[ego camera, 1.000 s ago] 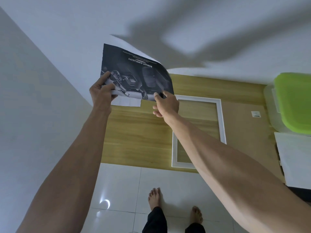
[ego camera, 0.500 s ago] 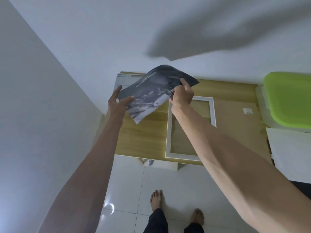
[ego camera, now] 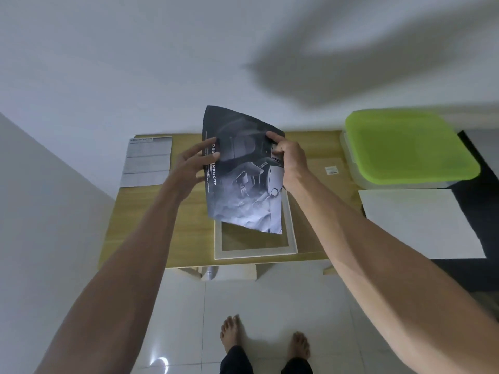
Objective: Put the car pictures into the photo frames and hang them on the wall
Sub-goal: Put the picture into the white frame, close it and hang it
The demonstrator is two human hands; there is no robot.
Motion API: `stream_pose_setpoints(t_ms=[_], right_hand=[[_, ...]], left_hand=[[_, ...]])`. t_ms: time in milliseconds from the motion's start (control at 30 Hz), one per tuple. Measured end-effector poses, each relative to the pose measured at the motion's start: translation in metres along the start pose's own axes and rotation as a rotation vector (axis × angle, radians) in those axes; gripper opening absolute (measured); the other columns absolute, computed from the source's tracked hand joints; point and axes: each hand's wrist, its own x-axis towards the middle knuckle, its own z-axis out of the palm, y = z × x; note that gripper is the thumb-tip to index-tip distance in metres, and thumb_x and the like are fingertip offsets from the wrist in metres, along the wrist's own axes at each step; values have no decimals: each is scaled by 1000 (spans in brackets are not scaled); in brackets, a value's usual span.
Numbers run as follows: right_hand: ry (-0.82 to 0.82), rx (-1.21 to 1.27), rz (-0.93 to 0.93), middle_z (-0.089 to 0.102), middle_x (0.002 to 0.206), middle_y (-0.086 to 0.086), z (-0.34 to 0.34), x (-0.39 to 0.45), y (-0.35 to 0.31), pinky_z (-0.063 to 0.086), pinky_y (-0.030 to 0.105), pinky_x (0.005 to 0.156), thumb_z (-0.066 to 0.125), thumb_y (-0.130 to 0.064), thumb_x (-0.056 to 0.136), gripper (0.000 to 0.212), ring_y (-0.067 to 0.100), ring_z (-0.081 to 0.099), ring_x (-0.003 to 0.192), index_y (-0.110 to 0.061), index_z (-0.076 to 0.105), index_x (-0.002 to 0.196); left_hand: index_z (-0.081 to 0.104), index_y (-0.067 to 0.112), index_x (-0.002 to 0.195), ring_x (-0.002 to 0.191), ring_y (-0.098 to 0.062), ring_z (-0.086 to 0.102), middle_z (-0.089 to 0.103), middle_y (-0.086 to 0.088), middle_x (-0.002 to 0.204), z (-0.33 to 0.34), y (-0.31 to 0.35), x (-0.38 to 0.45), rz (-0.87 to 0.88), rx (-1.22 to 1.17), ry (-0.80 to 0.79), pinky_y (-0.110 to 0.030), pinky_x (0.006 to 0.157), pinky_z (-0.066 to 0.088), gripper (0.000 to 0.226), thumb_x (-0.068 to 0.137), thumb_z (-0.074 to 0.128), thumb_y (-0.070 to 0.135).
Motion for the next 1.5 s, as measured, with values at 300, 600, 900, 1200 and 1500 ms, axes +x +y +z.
stream_pose_setpoints(t_ms=[300,600,900,1200,1500], right_hand=[[130,-379,-50,72,110,9,-51,25,35,51,23,68,65,6,78,45,22,66,94,-10,72,119],[94,-946,-102,74,115,11,-69,28,88,56,39,89,68,-4,83,42,31,68,105,-12,70,124],[91,-1216,-168,50,137,9,-60,40,99,49,39,93,72,-17,83,60,33,53,124,-17,56,140],[114,-1324,-189,47,131,5,-60,40,106,50,41,88,75,-26,85,52,30,44,122,-20,60,133],[120,-1356,-210,46,131,8,-61,39,113,53,44,88,74,-35,87,58,30,45,120,-25,53,140]], left_hand=[[57,6,138,101,-14,64,64,-6,127,32,-55,12,-50,14,222,-22,86,54,61,81,68,-13],[58,12,137,109,-29,66,64,-11,128,38,-118,11,-171,403,213,-50,98,53,70,72,84,3],[48,8,146,123,-29,47,44,-15,133,52,-113,19,-85,769,257,-31,104,37,79,76,84,17],[60,11,130,122,-34,38,40,-10,132,53,-119,20,-85,915,286,-43,102,40,65,73,84,31],[48,15,145,124,-35,36,34,-12,137,51,-129,24,-66,883,277,-40,106,35,75,80,81,29]])
